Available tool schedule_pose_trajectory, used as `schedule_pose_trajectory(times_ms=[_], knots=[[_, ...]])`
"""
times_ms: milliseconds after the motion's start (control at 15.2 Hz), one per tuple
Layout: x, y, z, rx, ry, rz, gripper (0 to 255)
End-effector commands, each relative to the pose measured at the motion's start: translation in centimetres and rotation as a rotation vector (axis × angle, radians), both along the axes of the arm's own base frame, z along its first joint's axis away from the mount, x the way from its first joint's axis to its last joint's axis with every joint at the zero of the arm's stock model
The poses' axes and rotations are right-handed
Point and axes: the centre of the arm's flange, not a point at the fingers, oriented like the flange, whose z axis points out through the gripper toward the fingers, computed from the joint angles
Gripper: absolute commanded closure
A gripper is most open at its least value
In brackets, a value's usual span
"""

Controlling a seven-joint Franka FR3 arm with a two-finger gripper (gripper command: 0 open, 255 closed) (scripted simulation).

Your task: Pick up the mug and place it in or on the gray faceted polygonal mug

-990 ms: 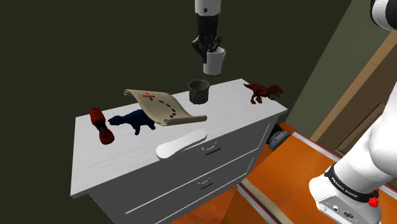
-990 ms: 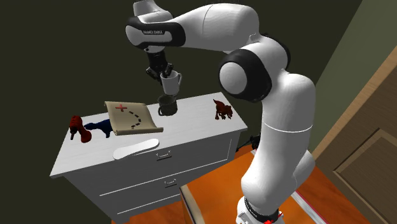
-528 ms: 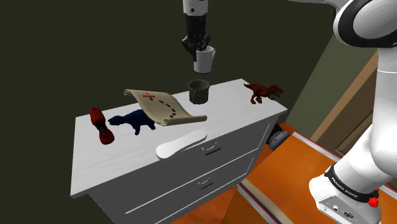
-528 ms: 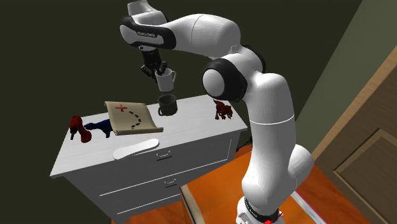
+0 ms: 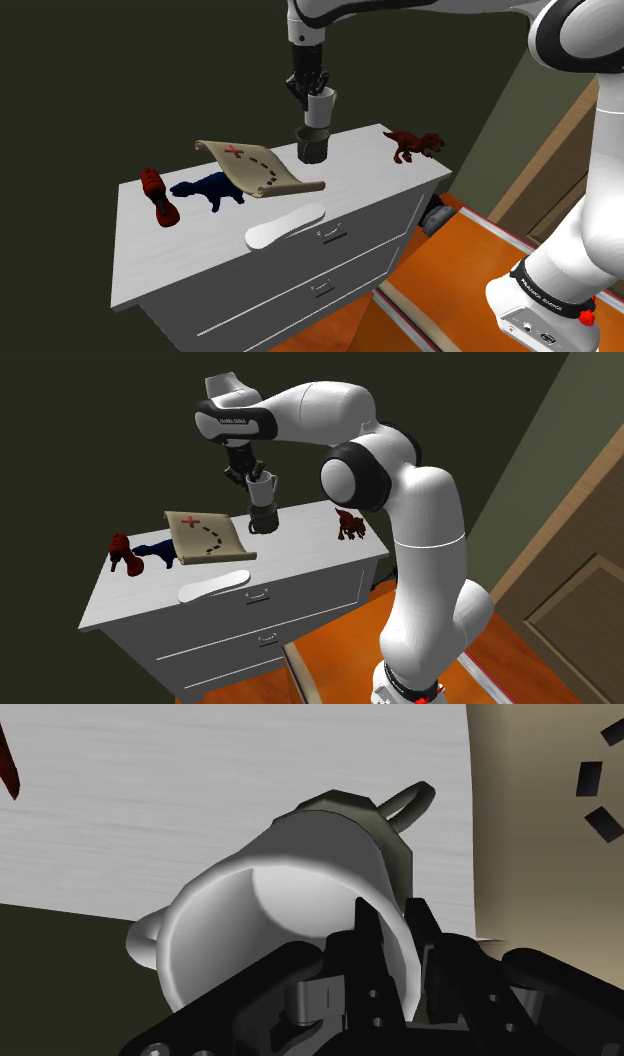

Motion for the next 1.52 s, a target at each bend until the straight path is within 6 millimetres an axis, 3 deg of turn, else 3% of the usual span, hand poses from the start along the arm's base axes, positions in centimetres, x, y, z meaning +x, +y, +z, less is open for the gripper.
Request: schedule_pose_trajectory(times_ms=[0,330,792,858,1188,1452], knots=[[0.0,-0.1,-1.0,0.0,-0.001,0.0,255],[0.0,-0.1,-3.5,0.0,-0.001,0.0,255],[0.0,-0.1,-3.5,0.0,-0.001,0.0,255],[0.0,-0.1,-3.5,0.0,-0.001,0.0,0],[0.0,-0.1,-3.5,0.0,-0.001,0.0,0],[0.1,0.3,1.5,0.0,-0.001,0.0,0]])
